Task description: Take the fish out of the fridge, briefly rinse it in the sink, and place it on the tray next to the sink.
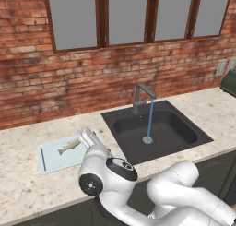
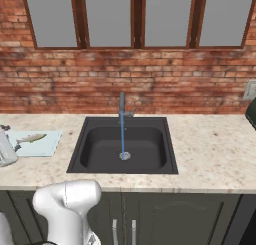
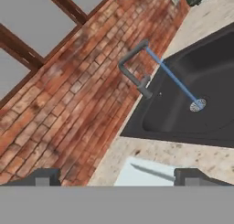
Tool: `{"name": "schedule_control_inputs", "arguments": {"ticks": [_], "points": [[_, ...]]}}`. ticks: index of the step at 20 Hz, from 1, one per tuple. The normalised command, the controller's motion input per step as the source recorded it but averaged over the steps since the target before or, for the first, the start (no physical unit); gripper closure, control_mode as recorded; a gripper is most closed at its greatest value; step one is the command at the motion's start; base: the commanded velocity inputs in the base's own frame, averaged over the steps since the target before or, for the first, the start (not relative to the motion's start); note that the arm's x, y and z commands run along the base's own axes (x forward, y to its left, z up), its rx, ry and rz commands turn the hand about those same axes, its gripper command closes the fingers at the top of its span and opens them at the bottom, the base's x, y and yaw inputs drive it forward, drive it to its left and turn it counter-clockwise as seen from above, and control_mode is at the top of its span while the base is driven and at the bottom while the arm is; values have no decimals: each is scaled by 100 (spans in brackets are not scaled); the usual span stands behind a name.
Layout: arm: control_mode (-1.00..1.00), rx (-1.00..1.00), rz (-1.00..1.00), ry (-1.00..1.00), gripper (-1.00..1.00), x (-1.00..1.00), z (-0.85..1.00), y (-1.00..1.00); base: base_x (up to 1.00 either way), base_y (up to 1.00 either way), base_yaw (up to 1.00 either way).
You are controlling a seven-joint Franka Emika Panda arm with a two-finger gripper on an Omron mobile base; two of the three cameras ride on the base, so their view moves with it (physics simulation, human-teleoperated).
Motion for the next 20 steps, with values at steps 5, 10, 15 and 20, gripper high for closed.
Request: {"name": "schedule_control_inputs", "arguments": {"ticks": [5, 10, 15, 20], "points": [[-100, 18, -6, -21, -100, -99, 4, -100, 0, 0, 0], [-100, 15, -7, -13, -100, -58, 0, -56, 0, 0, 0], [-100, 28, 7, -45, -100, -100, 7, -70, 0, 0, 0], [-100, 8, 12, 8, -100, -16, -5, -50, 0, 0, 0]]}}
